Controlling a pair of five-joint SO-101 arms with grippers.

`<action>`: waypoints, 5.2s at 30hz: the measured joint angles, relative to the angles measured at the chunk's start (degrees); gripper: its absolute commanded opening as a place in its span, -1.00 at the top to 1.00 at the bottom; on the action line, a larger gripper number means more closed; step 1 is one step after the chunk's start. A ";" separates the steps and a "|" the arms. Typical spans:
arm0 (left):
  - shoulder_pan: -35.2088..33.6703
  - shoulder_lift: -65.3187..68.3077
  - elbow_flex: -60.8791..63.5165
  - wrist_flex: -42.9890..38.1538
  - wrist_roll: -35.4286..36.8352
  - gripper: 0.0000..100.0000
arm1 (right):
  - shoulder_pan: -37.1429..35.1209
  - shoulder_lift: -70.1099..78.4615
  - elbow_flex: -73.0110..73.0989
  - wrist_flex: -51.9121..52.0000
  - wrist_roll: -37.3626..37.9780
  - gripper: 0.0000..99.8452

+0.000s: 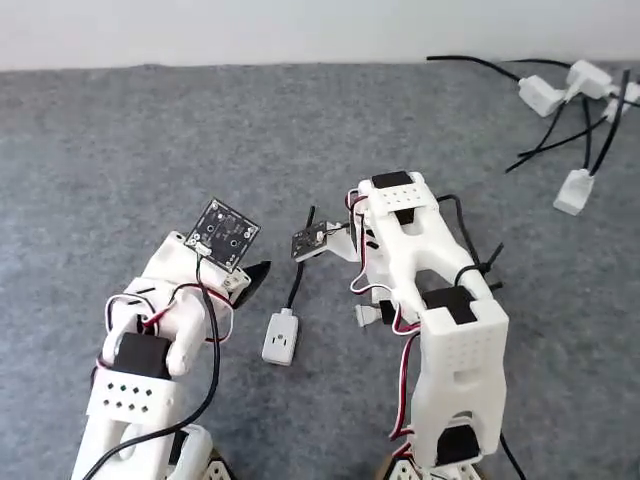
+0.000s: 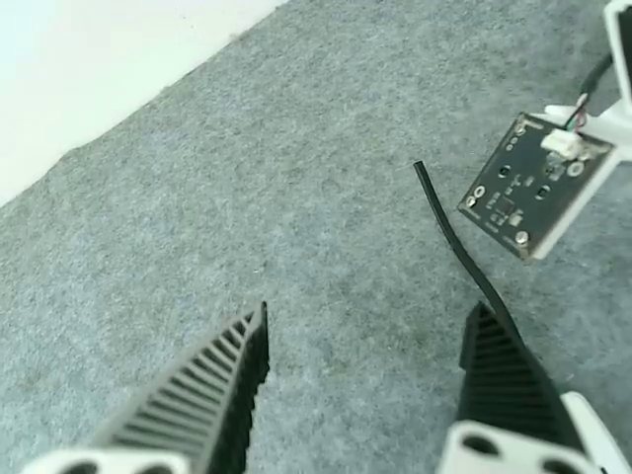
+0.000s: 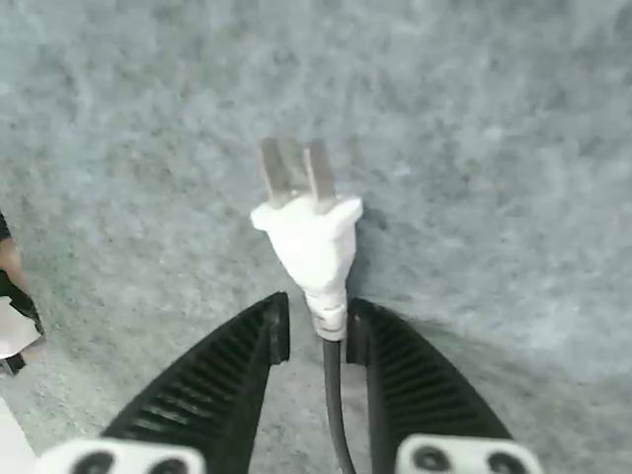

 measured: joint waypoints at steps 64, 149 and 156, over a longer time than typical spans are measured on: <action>17.32 -6.07 -24.26 21.63 4.40 0.39 | -9.85 -48.44 1.23 8.88 -15.91 0.98; 10.99 -11.16 -5.80 -2.46 1.58 0.39 | -19.08 -62.51 -7.82 8.97 -28.92 0.98; 3.34 -11.16 -5.80 -2.46 1.67 0.39 | -19.08 -62.51 -7.82 8.97 -28.92 0.98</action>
